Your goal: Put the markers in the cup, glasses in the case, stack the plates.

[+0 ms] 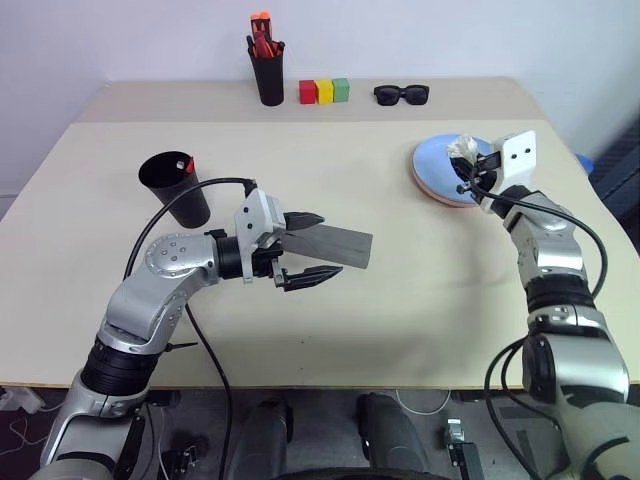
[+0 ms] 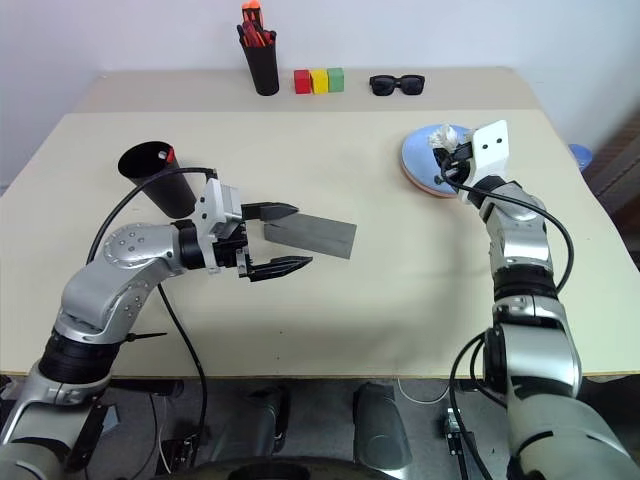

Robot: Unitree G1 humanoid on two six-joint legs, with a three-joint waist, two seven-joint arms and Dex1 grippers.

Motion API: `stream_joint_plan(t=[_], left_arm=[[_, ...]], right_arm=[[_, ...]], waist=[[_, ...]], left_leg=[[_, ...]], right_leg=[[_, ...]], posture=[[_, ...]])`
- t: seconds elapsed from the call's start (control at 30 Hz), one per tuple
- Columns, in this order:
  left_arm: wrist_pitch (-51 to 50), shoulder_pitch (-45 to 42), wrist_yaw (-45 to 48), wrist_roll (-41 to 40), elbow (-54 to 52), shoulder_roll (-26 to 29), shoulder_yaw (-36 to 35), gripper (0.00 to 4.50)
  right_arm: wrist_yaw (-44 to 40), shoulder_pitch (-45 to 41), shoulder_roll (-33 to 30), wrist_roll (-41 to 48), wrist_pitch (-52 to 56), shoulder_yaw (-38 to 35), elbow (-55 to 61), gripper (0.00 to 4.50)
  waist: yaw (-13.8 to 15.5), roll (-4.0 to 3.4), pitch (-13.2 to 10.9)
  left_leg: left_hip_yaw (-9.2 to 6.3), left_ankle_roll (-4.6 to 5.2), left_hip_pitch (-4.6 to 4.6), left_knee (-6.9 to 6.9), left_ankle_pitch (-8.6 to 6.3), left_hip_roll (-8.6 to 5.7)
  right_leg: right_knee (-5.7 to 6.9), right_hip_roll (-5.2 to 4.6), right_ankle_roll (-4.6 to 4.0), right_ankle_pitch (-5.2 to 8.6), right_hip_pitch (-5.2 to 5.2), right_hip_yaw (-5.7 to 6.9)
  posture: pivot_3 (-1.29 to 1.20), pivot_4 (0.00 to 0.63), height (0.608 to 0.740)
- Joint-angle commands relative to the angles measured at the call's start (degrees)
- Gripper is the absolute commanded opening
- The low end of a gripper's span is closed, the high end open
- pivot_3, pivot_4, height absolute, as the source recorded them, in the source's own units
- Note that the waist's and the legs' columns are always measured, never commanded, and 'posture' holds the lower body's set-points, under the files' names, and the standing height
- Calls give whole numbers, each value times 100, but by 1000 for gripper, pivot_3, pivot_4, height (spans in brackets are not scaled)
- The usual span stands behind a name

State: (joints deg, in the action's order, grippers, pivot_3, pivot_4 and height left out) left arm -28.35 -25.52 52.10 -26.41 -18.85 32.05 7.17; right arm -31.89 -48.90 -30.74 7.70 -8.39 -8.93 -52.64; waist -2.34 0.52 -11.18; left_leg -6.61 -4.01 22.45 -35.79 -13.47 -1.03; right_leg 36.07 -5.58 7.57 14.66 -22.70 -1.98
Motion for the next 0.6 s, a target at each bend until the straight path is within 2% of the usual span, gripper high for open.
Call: stream_joint_plan(t=[0.03, 0.07, 0.1, 0.13, 0.33, 0.47, 0.57, 0.6], left_arm=[[52, -113, -298, 127, -108, -97, -106, 4500], [32, -110, -369, 138, -119, -119, -126, 4500], [35, -100, -437, 176, -135, -126, -136, 4500], [40, -93, -484, 203, -145, -128, -137, 4500], [-36, 98, -838, 217, -328, -138, -221, 4500], [330, 222, -1343, 623, -330, -208, -263, 4500], [1300, 604, -2410, 1322, -138, -745, -572, 4500], [1371, 762, -2435, 1336, -133, -798, -614, 4500]], right_arm=[[243, -582, -54, -360, -604, 94, -1168, 847], [276, -701, -44, -410, -670, 107, -1400, 847], [343, -795, -41, -493, -733, 143, -1584, 1366], [393, -862, -40, -557, -790, 169, -1719, 1632], [617, -1045, -17, -712, -996, 126, -2025, 4474], [535, -1014, -41, -611, -1188, 7, -1958, 4474], [-5, -751, -33, -211, -1670, -275, -1566, 4474], [-220, -604, -35, -79, -1785, -355, -1380, 4474]], waist=[[-17, 0, -1], [-22, 0, -1], [-25, -1, -1], [-26, -1, -2], [-63, -2, -2], [-61, -2, -2], [-51, -2, -2], [-44, -2, -2]], left_leg=[[2, 0, 2, 1, 0, 0], [3, 0, 2, 3, 0, 0], [2, 0, 2, 7, 0, 0], [2, -1, 1, 9, 1, 0], [2, -3, -3, 15, 2, 0], [2, -3, -2, 14, 2, 0], [4, -4, -4, 15, 2, 0], [4, -4, -4, 16, 2, 0]], right_leg=[[-1, 0, 0, 0, -2, -1], [-2, 0, 0, 0, -4, -2], [0, 0, 0, 0, -6, -2], [3, 0, 0, 0, -9, -2], [7, 0, 0, 0, -12, -5], [7, 0, 0, -1, -12, -5], [4, 0, 1, -1, -10, -7], [3, 0, 1, -1, -10, -8]], posture=[[0, 150, 740], [0, 150, 740], [0, 150, 740], [0, 150, 740], [0, 150, 740], [0, 150, 740], [0, 150, 740], [0, 150, 740]])
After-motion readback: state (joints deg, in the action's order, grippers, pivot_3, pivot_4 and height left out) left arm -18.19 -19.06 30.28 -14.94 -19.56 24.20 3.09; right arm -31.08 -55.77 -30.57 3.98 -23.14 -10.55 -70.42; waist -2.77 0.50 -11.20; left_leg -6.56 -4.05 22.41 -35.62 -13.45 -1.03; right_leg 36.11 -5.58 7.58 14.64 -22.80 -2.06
